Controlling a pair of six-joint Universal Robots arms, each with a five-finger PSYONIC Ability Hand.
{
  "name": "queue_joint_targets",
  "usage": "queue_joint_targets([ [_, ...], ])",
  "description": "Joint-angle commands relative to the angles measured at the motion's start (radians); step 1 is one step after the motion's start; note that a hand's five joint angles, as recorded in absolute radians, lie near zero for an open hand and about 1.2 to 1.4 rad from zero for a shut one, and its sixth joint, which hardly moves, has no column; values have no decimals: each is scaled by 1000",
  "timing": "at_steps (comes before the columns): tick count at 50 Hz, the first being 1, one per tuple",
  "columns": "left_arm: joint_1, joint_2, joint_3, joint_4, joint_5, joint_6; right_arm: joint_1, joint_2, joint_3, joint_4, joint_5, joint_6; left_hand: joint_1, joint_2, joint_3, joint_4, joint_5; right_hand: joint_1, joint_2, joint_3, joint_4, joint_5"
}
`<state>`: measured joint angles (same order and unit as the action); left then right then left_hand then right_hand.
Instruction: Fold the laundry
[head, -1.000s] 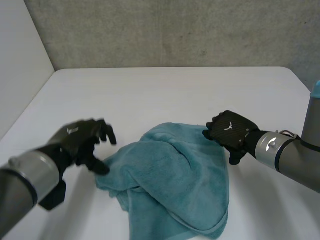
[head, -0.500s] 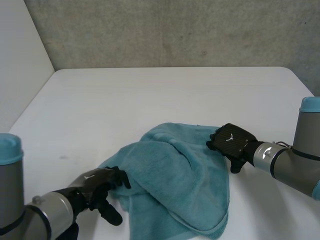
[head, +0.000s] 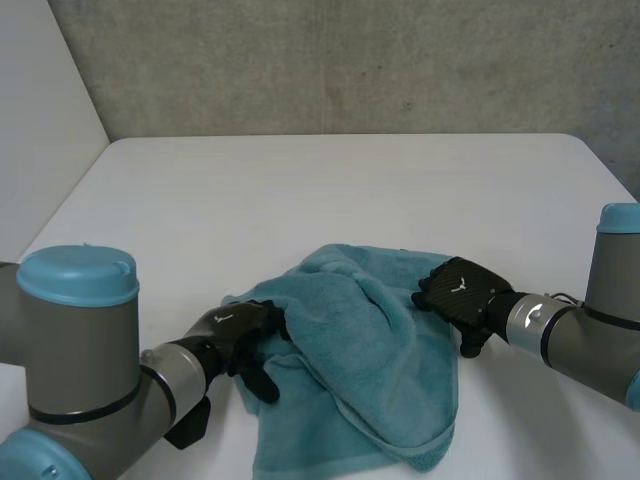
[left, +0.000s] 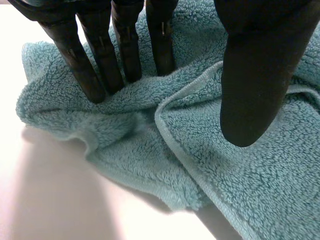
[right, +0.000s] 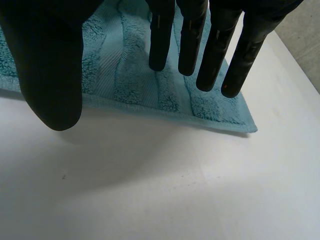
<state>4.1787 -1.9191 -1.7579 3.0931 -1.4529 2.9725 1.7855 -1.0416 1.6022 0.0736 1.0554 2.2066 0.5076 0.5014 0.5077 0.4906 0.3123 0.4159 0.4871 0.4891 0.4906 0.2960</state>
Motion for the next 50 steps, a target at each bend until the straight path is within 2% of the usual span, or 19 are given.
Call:
queue_joint_targets([
  [1,-28,-61,49,18,0,0,0,0,4,0,2,-2,52,59,52,69,73,118,47,45,44,64],
  [4,-37,-81,63,22,0,0,0,0,7,-1,2,-4,87,94,87,104,108,115,44,42,41,61],
  [8,-40,-95,69,47,0,-1,0,0,7,-6,3,-4,372,378,372,389,392,115,44,42,41,61],
  [11,-46,-94,70,87,-4,2,0,-2,5,-26,6,2,677,683,677,694,698,124,53,51,49,69],
  [13,-46,-86,72,104,-18,5,2,-2,-1,-40,20,12,868,874,867,884,888,139,68,66,64,84],
  [14,-46,-77,81,116,-39,11,5,-2,-4,-44,31,13,888,895,888,905,909,142,71,69,67,87],
  [20,-22,-25,175,121,-90,20,40,-3,-27,-124,139,48,889,895,889,906,909,121,50,48,47,67],
  [23,17,-11,219,116,-93,26,60,-3,-31,-150,156,76,889,895,889,906,909,107,35,33,32,52],
  [25,72,-8,257,98,-87,60,64,-9,-36,-150,158,111,889,895,889,906,909,95,24,22,20,40],
  [30,139,2,308,30,-87,248,66,-40,-41,-149,158,165,889,895,889,906,909,92,21,19,17,37],
  [32,150,3,316,19,-92,388,64,-49,-39,-149,158,180,889,895,889,906,909,89,18,16,14,34],
  [37,175,-1,314,42,-98,488,64,-51,-33,-149,158,183,889,895,889,906,909,89,18,16,14,34],
  [41,172,-3,273,35,-96,459,66,-51,-27,-149,158,182,886,892,886,903,907,86,15,13,11,31],
  [42,170,-2,259,35,-93,448,66,-49,-25,-149,158,182,729,735,729,746,750,86,15,13,11,31],
  [43,170,-1,259,35,-93,448,64,-49,-25,-149,158,182,728,734,727,745,748,86,15,13,11,31],
  [45,167,3,216,36,-89,421,64,-49,-24,-149,160,182,336,343,336,353,357,86,15,13,11,31],
  [50,147,41,129,42,-87,370,66,-46,-24,-150,161,182,270,276,269,287,290,66,-6,-8,-9,11],
])
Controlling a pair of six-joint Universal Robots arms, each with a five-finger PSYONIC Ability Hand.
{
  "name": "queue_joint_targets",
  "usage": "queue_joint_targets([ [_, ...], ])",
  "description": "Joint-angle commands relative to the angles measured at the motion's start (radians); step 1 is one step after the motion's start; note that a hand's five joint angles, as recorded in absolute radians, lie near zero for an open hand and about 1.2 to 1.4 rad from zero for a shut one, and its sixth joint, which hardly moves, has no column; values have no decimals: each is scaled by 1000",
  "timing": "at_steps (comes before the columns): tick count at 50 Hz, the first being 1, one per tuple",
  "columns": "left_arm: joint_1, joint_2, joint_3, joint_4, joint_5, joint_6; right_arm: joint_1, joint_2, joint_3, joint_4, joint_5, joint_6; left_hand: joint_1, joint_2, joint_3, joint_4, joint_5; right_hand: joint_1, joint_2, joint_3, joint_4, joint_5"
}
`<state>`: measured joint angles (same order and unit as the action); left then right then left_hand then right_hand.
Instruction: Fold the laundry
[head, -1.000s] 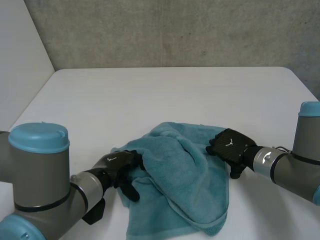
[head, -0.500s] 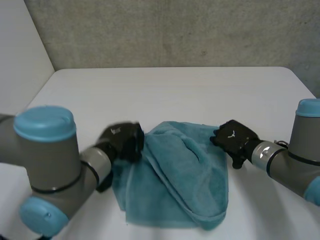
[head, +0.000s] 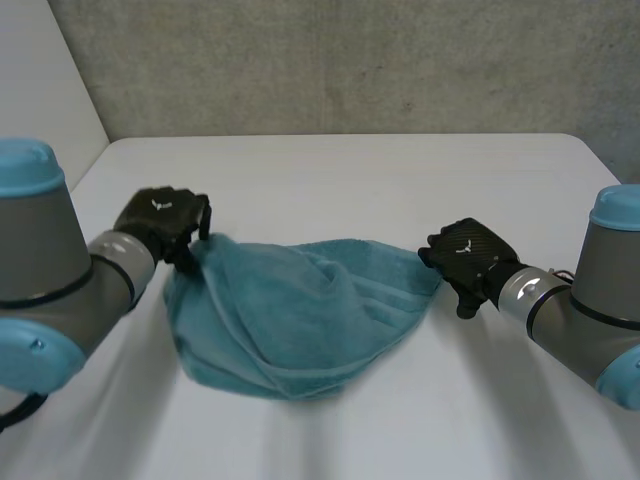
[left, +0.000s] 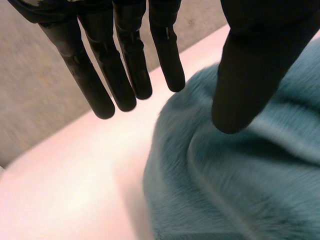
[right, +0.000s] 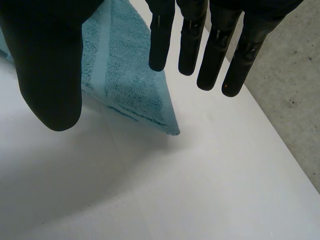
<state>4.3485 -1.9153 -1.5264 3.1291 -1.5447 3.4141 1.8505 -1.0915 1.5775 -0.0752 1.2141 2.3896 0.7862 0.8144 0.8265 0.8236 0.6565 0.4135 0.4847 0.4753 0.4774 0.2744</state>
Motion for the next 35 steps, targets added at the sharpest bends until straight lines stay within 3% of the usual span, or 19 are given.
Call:
queue_joint_targets([
  [1,-27,51,-121,11,5,-78,1,4,1,-2,2,-1,-6,-34,-46,-43,-51,68,-3,6,4,32],
  [19,-10,62,-209,120,-5,-72,6,10,24,-3,1,-3,55,27,15,18,11,39,-33,-23,-25,3],
  [25,84,76,-257,117,-14,-70,6,10,25,-6,1,-6,152,124,112,115,108,33,-39,-29,-31,-3],
  [35,201,108,-301,98,0,-82,7,12,25,-8,5,-10,94,66,53,56,49,18,-53,-44,-46,-17],
])
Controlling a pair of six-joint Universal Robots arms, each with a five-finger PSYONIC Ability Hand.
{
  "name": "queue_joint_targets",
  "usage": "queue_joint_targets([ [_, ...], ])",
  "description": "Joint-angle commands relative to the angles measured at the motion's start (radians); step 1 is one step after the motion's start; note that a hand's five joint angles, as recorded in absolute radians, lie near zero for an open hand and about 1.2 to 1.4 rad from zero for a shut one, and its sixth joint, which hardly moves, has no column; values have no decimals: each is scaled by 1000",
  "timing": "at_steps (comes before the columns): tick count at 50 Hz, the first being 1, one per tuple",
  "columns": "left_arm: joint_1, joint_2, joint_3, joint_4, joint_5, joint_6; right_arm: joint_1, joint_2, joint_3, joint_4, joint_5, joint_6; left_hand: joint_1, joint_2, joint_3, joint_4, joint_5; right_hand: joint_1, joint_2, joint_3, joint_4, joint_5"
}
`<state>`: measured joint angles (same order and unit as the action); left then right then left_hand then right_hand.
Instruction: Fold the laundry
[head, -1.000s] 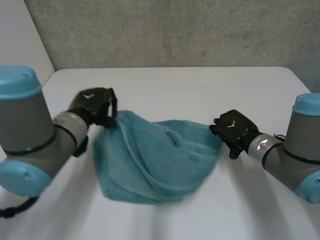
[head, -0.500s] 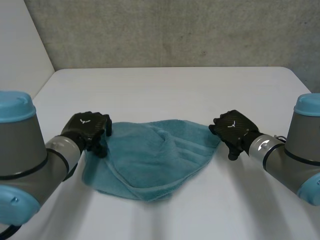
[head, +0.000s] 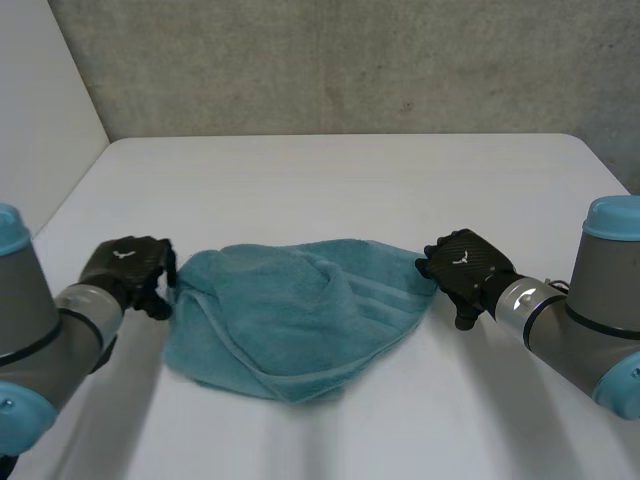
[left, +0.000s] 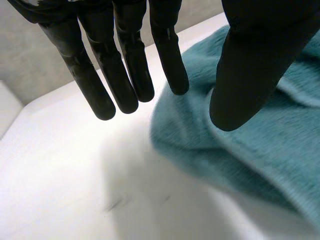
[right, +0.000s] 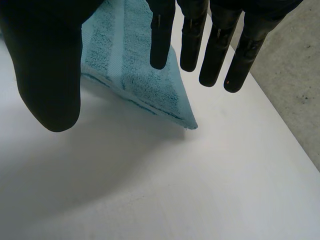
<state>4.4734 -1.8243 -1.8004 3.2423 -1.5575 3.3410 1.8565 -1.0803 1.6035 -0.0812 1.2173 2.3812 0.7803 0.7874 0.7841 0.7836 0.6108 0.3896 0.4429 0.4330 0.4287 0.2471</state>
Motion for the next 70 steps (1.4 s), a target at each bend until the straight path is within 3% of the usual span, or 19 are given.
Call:
queue_joint_targets([
  [1,78,16,-31,-18,13,-9,1,0,0,-2,2,-2,100,93,96,96,95,42,-11,-2,3,10],
  [6,76,11,-42,-27,40,-23,3,2,1,-2,5,-7,100,93,96,96,95,42,-11,-2,3,10],
  [15,60,-1,-20,-30,137,-158,3,2,7,-3,5,-8,23,16,19,20,18,42,-11,-2,3,10],
  [22,9,-27,9,-32,137,-189,3,3,7,-3,7,-10,32,25,28,29,27,39,-14,-5,0,7],
  [36,3,-99,36,-27,134,-176,4,5,10,-3,8,-10,35,28,31,32,30,42,-11,-2,3,10],
  [40,1,-105,36,-25,134,-176,4,5,10,-3,7,-10,199,192,196,196,194,42,-11,-2,3,10],
  [41,-2,-105,33,-21,134,-176,4,5,10,-5,7,-10,351,344,347,347,346,42,-11,-2,3,10],
  [45,-16,-105,35,-19,137,-178,4,3,9,-3,8,-8,615,608,612,612,610,45,-9,1,6,13],
  [48,-31,-101,36,-19,142,-178,4,3,1,-3,13,4,616,609,612,613,611,56,3,13,17,24],
  [55,-49,-12,42,-29,137,-175,0,-3,-34,47,16,73,616,609,612,613,611,68,15,25,29,36],
  [62,-23,180,50,-30,139,-164,-5,-4,-103,232,-15,234,616,609,612,613,611,98,44,54,58,66],
  [70,-19,310,39,-36,143,-163,7,3,-116,279,-140,334,616,609,612,613,611,98,44,54,58,66],
])
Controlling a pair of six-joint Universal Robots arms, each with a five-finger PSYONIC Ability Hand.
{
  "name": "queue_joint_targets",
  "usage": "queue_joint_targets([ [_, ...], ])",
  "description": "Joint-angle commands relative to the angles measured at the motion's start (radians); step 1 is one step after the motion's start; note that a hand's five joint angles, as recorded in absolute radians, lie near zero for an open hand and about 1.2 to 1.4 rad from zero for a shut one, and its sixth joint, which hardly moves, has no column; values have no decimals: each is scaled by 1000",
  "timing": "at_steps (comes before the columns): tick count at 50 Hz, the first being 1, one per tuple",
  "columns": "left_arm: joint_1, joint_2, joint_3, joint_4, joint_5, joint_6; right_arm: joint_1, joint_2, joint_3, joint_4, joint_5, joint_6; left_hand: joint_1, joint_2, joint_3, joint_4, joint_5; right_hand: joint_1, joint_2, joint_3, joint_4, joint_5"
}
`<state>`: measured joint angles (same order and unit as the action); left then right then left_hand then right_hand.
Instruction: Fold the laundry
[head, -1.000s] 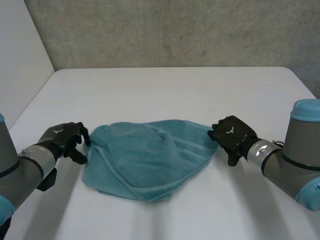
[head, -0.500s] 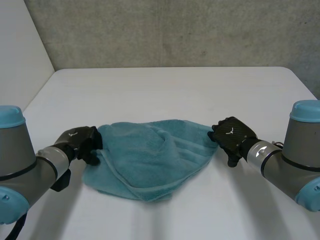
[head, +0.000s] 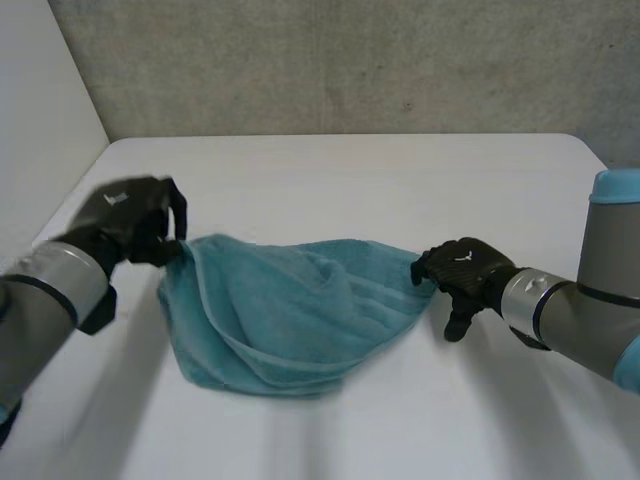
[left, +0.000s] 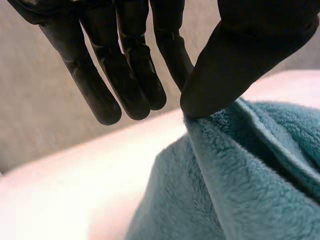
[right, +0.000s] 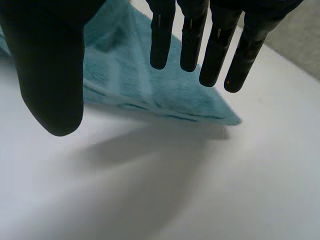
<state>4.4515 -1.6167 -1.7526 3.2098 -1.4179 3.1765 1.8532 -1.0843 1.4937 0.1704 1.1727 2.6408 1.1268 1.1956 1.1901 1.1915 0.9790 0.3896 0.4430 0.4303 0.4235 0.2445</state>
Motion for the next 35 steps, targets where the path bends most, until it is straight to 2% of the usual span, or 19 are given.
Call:
queue_joint_targets([
  [1,0,107,-10,-7,4,2,12,9,-6,23,-99,82,269,201,206,205,243,101,47,60,67,71],
  [8,0,127,-10,-21,4,0,63,99,-24,-136,-87,186,269,201,206,205,243,191,138,151,157,162],
  [17,25,115,5,-11,4,0,109,152,-62,-140,-71,179,269,201,206,205,243,265,212,224,231,235],
  [22,68,86,31,-2,4,0,112,155,-67,-138,-62,177,269,201,206,205,243,277,223,236,243,247],
  [27,71,14,76,5,4,-1,116,155,-82,-138,-61,177,269,201,206,205,243,596,543,555,562,567],
  [28,71,2,85,5,2,-1,116,155,-86,-137,-61,177,269,201,206,205,243,713,660,672,679,684],
  [29,71,-9,93,5,2,-1,116,158,-93,-137,-62,177,269,201,206,205,243,1004,950,963,970,974],
  [35,72,-127,212,5,2,0,113,184,-185,-108,-38,171,269,201,206,205,243,1007,953,966,973,977],
])
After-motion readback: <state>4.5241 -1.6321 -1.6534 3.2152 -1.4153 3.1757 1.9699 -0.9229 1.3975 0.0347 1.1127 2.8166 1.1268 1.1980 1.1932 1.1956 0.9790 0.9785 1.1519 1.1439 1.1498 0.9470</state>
